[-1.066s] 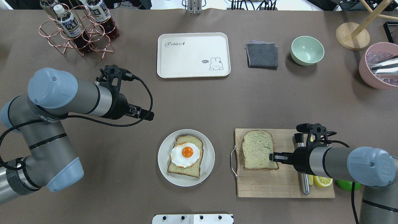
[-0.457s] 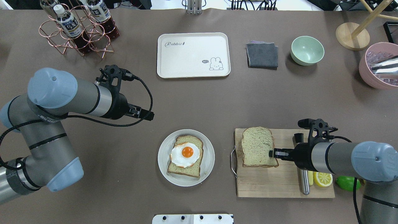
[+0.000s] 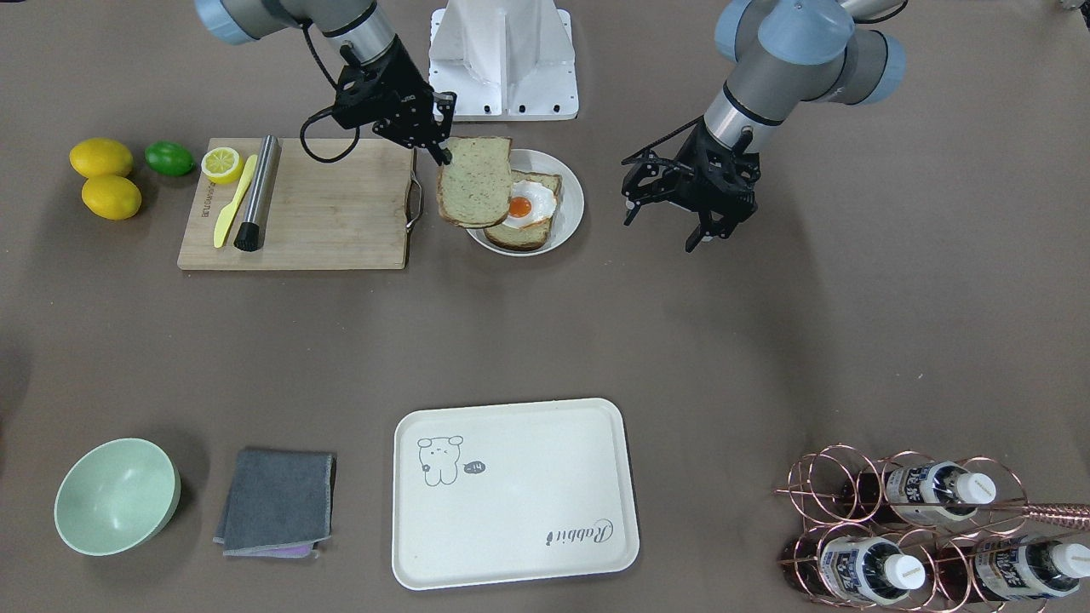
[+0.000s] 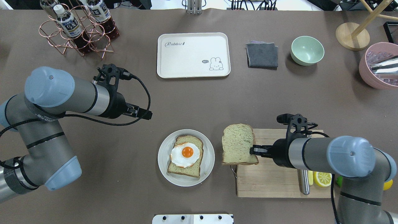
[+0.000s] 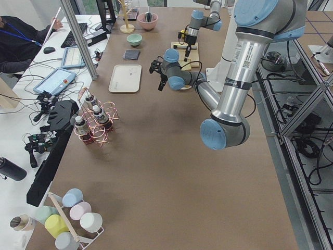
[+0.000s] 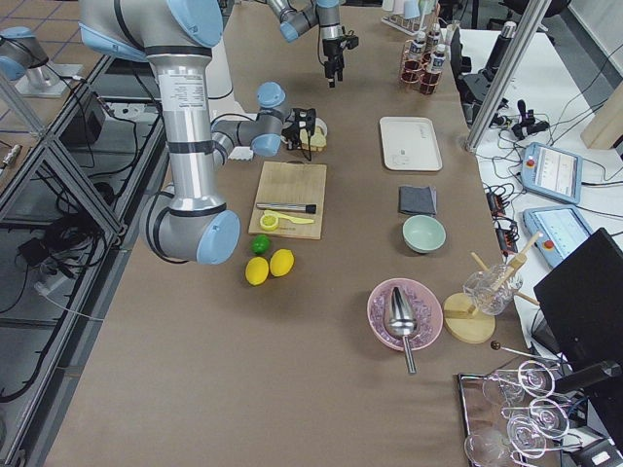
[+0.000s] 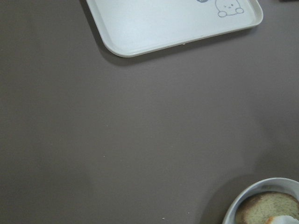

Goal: Make sandwich and place on tray
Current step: 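Carry the bread slice with the right gripper onto the egg toast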

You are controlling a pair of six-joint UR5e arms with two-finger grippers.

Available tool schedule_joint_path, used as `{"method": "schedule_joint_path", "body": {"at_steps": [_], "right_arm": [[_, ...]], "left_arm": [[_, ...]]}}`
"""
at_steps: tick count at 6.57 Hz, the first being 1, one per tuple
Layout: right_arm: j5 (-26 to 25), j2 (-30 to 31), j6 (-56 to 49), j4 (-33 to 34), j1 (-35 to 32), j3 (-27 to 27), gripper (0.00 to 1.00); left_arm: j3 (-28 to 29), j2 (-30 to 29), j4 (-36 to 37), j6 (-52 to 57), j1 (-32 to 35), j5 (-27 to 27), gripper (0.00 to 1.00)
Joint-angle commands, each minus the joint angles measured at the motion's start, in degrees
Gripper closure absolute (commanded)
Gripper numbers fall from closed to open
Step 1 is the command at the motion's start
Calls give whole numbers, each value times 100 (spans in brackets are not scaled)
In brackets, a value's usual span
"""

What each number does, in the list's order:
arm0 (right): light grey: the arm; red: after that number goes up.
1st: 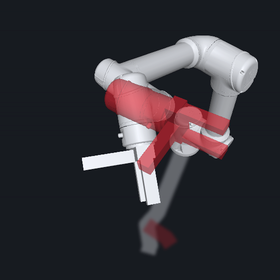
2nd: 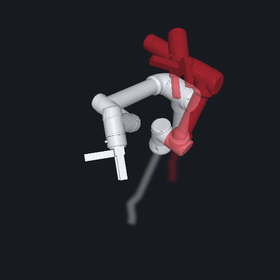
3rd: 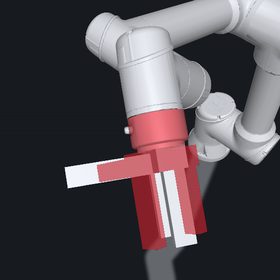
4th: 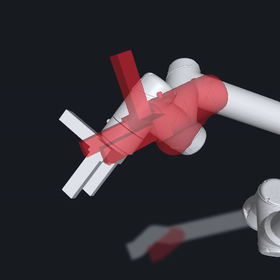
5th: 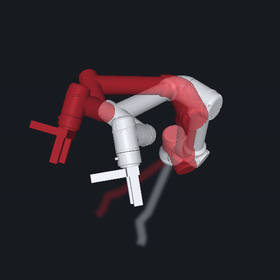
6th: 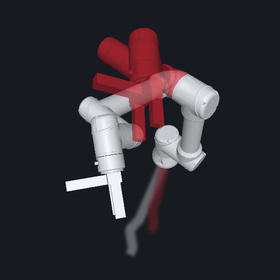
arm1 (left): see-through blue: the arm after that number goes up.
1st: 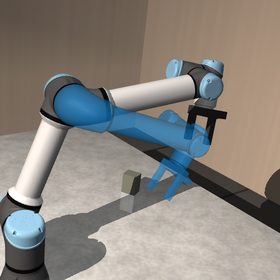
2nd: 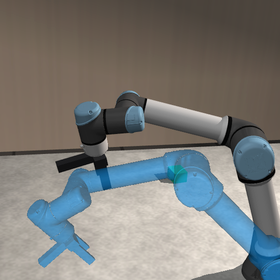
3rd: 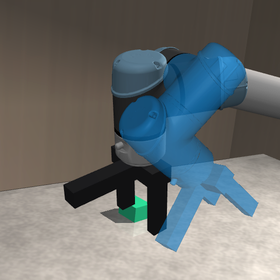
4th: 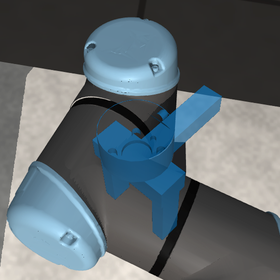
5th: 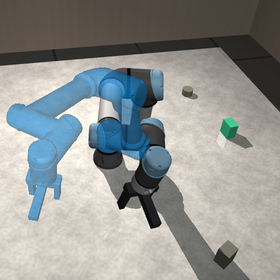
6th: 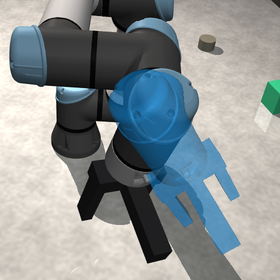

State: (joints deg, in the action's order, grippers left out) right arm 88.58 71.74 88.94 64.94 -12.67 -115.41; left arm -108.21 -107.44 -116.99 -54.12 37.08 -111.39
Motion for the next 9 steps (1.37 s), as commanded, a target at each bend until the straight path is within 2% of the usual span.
{"method": "schedule_joint_path", "body": {"at_steps": [1,4,9], "right_arm": [[-540,-475,308,168,369,299,100],[-797,-617,659,327,458,432,100],[-824,-723,624,265,432,792,100]], "left_arm": [[-42,127,-25,-11,53,3,1],[-51,127,-25,-11,62,3,1],[-25,127,-25,-11,71,12,1]]}}
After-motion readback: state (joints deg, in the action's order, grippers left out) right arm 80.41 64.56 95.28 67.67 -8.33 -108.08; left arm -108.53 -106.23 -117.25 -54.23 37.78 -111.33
